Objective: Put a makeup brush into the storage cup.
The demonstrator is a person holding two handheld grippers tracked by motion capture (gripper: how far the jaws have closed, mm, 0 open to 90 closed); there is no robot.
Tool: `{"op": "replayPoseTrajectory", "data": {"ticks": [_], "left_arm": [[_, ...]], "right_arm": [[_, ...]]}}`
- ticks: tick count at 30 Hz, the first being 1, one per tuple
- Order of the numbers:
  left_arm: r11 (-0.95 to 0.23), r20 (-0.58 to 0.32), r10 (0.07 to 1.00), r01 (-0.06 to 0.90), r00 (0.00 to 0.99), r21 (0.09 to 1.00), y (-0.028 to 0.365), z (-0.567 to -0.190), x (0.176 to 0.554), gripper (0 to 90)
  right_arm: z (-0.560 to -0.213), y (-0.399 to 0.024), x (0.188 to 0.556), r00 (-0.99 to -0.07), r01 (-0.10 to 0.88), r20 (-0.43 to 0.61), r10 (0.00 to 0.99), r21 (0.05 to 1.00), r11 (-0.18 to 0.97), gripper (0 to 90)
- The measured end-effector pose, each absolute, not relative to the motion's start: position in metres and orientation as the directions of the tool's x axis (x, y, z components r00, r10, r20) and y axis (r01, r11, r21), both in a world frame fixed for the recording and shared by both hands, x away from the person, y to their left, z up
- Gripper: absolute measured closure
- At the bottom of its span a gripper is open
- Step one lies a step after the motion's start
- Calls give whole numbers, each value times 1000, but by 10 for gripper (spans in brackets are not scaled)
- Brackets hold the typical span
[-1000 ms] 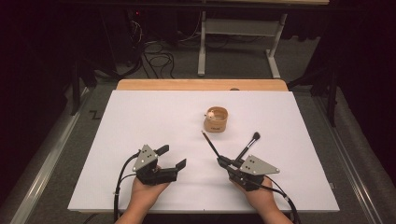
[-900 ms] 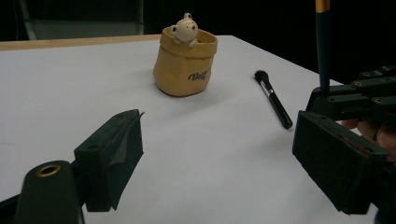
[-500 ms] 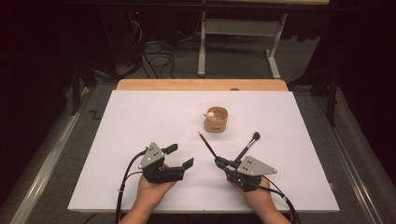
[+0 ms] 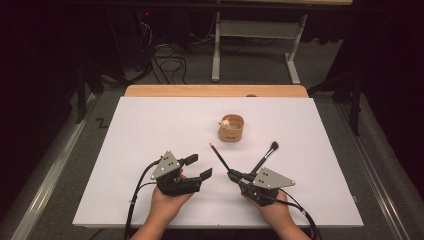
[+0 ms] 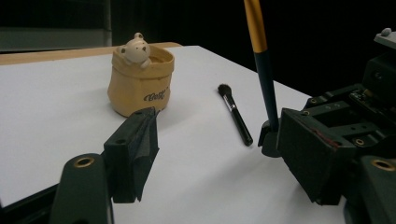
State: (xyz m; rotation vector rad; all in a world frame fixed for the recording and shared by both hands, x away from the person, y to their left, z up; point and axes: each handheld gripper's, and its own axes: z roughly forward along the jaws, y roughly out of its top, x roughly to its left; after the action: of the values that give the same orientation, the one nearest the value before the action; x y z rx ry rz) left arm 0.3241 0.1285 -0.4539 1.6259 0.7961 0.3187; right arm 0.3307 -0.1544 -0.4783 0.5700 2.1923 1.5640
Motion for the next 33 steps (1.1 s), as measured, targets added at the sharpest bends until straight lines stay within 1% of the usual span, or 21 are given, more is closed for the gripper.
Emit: {"op": "replayPoseTrajectory", "data": {"ticks": [3,9,17,19,33], "left_arm": [[-28,-224,650,317,726,948,128,-454,324,321],[-10,-239,645,321,726,947,127,-453,324,315],[-6,-249,637,328,729,945,124,-451,325,348],[-6,-250,634,328,732,945,123,-451,325,356],[-1,-256,620,328,741,945,115,-449,326,391]], "right_arm": [[-479,-153,330,-842,103,-79,533,947,303,863],[-480,-150,329,-846,104,-87,527,941,323,863],[-482,-147,328,-849,92,-95,519,942,323,863],[-482,-147,327,-846,91,-106,522,937,338,863],[-482,-146,327,-852,86,-103,513,939,332,863]]}}
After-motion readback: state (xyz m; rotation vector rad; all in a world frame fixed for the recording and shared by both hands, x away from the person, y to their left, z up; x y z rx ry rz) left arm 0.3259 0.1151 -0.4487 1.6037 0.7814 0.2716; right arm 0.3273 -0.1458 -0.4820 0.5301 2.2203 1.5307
